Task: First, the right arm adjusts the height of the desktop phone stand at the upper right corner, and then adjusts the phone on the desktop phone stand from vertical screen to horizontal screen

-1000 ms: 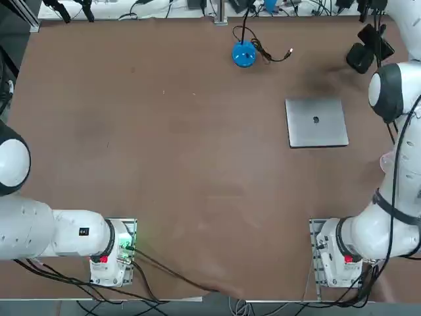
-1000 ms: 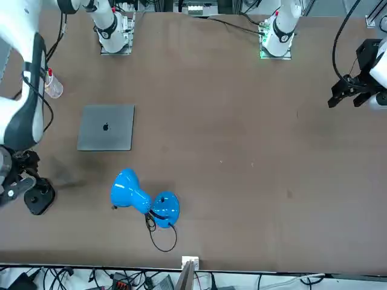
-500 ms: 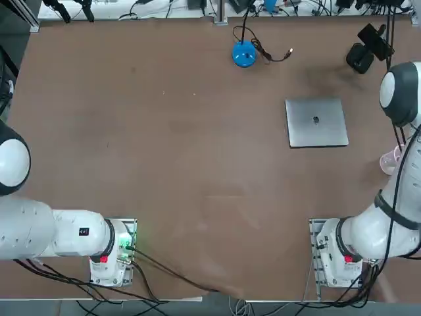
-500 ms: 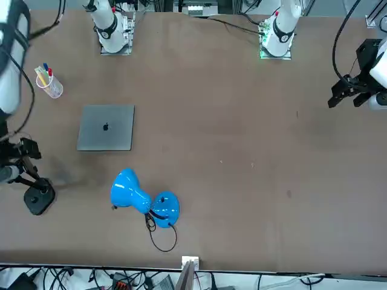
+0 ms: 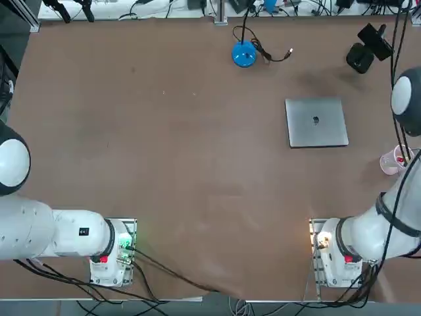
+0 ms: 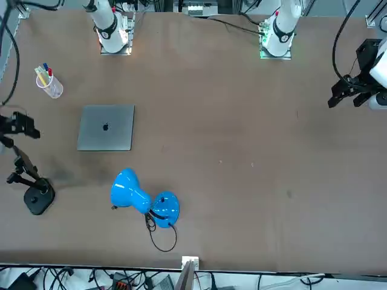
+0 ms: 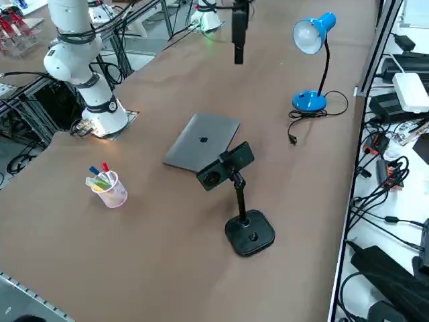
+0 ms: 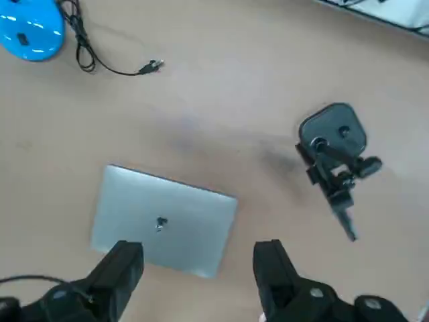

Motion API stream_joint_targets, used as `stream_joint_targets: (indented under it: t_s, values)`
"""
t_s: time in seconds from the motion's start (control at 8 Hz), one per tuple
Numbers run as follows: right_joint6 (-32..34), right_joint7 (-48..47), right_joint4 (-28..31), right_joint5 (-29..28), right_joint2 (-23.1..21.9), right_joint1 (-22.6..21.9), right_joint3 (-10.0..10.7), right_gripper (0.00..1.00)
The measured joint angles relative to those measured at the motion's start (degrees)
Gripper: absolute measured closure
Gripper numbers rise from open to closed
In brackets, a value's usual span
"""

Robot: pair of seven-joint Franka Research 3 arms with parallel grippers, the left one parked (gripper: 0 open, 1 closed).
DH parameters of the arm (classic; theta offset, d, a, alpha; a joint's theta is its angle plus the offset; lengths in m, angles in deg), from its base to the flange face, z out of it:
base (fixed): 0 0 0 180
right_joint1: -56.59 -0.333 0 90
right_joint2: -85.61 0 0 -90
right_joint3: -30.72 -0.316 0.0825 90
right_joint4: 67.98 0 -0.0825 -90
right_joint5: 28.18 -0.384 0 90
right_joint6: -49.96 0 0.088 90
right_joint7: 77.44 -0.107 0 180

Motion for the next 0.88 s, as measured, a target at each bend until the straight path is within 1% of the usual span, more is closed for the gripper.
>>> stream_joint_targets:
  t_s: [0.12, 0.25, 0.38, 0.62, 0.75, 0.88]
  values:
    - [0.0, -1.1, 3.9, 0.1, -3.5, -0.1, -0.6, 0.00]
    - [0.0, -1.6, 7.9, 1.5, -7.0, 0.0, -1.6, 0.00]
    - [-0.3, -2.9, 11.8, 3.9, -10.5, 0.2, -3.5, 0.00]
    - [-2.6, -9.1, 21.0, 7.0, -17.9, 1.0, -9.0, 0.00]
    - [-4.0, -11.1, 25.6, 7.4, -21.7, 1.2, -10.5, 0.00]
    - [-5.2, -12.0, 30.1, 7.6, -25.5, 1.5, -10.8, 0.00]
